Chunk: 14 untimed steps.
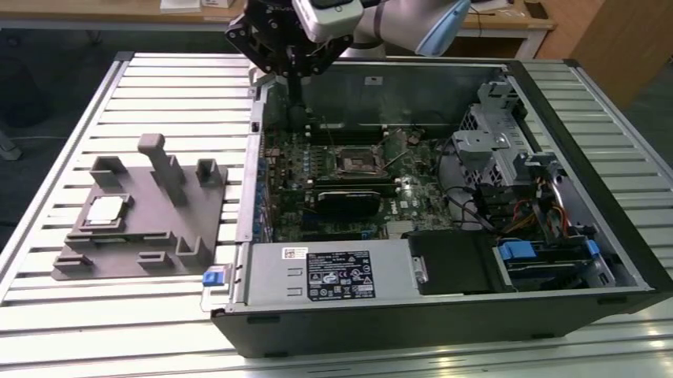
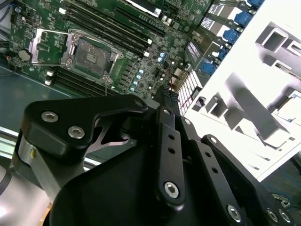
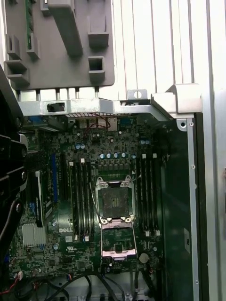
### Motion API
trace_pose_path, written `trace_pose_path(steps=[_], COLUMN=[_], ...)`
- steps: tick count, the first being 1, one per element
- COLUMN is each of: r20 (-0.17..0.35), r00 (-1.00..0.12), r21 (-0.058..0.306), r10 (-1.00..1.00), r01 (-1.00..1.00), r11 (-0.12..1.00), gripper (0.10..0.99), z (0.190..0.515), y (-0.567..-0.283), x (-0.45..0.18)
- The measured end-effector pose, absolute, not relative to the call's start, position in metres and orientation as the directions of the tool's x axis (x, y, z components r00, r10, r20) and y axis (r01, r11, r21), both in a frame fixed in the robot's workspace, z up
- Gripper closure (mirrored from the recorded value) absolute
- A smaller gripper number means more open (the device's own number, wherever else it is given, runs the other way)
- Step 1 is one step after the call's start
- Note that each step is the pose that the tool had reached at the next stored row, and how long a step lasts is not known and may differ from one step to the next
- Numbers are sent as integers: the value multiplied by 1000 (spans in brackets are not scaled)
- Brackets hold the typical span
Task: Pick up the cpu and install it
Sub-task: 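Reach for the cpu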
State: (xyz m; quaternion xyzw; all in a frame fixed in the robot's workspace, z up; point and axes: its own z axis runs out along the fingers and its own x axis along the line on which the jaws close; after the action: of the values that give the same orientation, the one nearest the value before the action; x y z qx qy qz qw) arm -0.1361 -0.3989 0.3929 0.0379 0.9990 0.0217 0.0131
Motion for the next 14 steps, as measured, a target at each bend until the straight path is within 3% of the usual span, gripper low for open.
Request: trace_pose_path(steps=[14], r20=[-24], r00=[-997], r21=[44], r10=[76], r01=[75], r11=[996], gripper=[980], z=[393], y=[-399], x=[-139])
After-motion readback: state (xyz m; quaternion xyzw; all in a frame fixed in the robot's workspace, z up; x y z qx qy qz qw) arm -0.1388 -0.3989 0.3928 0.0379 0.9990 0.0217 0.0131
